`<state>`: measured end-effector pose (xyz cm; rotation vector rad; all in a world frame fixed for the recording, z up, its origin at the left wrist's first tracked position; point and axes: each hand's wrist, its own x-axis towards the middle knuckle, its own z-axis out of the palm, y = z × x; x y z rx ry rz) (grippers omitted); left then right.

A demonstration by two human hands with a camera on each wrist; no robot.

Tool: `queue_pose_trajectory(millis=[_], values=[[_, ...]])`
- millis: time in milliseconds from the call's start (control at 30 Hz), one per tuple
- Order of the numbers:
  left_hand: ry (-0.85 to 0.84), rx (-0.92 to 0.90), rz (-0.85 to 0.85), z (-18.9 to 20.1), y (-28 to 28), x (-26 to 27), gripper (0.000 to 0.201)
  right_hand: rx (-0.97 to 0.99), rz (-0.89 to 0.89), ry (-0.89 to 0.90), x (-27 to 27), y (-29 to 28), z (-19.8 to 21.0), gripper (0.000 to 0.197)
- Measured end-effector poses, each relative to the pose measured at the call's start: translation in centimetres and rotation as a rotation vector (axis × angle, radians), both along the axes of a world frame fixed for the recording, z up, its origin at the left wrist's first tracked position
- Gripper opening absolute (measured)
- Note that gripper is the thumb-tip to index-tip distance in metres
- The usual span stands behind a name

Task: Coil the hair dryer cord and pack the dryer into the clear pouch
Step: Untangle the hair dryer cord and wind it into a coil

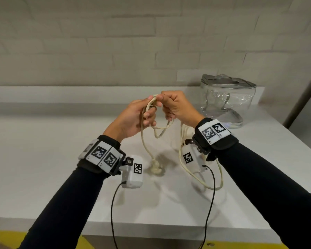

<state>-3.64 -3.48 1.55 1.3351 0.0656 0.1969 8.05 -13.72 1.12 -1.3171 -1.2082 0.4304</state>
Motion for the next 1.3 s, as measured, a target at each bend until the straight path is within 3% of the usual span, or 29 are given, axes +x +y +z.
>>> queue_pose_trajectory(millis=[100, 200, 333, 467, 700, 767, 900, 1000, 1033, 1167, 1233, 1300], values=[[0.207, 0.079, -0.058, 1.7, 0.5, -0.5, 0.06, -0.148, 0.0, -0.212, -0.2, 0.1, 0.8, 0.033], [0.237, 0.21, -0.023, 3.1, -0.1, -0.1, 0.054, -0.181, -0.011, -0.283, -0.2, 0.5, 1.9, 0.027], [0.155, 0.116, 0.1, 3.4, -0.1, 0.2, 0.05, -0.093, 0.034, -0.159, 0.6, 0.1, 2.1, 0.024], [0.068, -0.01, 0.128, 2.7, -0.4, 0.1, 0.048, -0.133, 0.076, -0.036, 0.6, -1.1, 1.4, 0.021], [0.035, -0.135, 0.066, 2.3, -1.1, 0.0, 0.043, -0.421, 0.159, 0.25, 0.8, -2.6, -0.6, 0.048], [-0.01, -0.173, 0.09, 2.3, -1.2, 0.1, 0.041, -0.439, 0.108, 0.268, 1.0, -2.7, -0.9, 0.048], [-0.096, -0.219, 0.068, 2.0, -1.4, 0.8, 0.039, -0.504, -0.183, 0.032, -0.2, -1.7, -2.5, 0.02], [-0.119, -0.166, 0.096, 1.1, -1.9, 1.5, 0.037, -0.62, -0.343, -0.184, -1.4, -1.5, -3.2, 0.017], [-0.125, -0.125, 0.117, 0.7, -2.1, 1.8, 0.032, -0.667, -0.353, -0.271, -1.8, -1.7, -3.2, 0.02], [-0.109, 0.06, 0.228, 0.0, -3.3, 2.9, 0.025, -0.872, -0.292, -0.6, -3.9, -2.6, -2.4, 0.062], [-0.109, 0.108, 0.257, -0.2, -3.8, 3.7, 0.049, -0.93, -0.202, -0.661, -4.1, -3.2, -1.4, 0.06], [-0.089, 0.218, 0.247, -0.5, -4.3, 4.0, 0.061, -0.954, -0.16, -0.713, -3.8, -3.9, 0.1, 0.045]])
